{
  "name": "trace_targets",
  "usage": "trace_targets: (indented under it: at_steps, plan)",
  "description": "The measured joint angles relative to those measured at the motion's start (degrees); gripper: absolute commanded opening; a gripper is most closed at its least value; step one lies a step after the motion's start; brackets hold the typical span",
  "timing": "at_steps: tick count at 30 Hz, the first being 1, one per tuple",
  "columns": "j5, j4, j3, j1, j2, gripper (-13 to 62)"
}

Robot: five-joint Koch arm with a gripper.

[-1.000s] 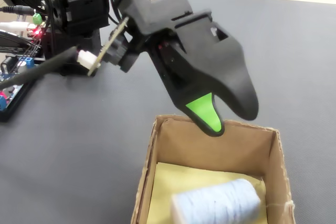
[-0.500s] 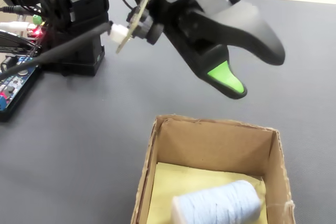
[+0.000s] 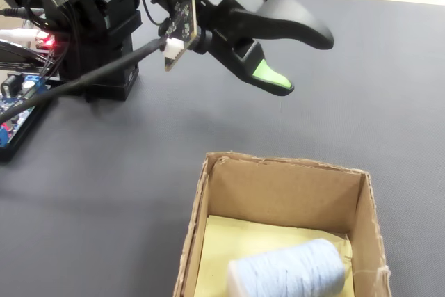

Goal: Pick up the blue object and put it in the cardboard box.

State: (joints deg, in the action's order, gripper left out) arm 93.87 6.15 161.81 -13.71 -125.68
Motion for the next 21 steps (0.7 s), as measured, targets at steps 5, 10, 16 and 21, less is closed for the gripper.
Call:
trace_targets:
  at_steps: [5,10,16,21]
  plan:
    - [1.2,3.0,6.9,2.1,-3.9,34.5]
    - [1.3,3.2,13.6,6.7,-4.8,34.5]
    - [1.3,4.2,14.6,8.8,-4.9,35.1]
    - [1.9,-1.9,14.7,10.2,-4.9,35.2]
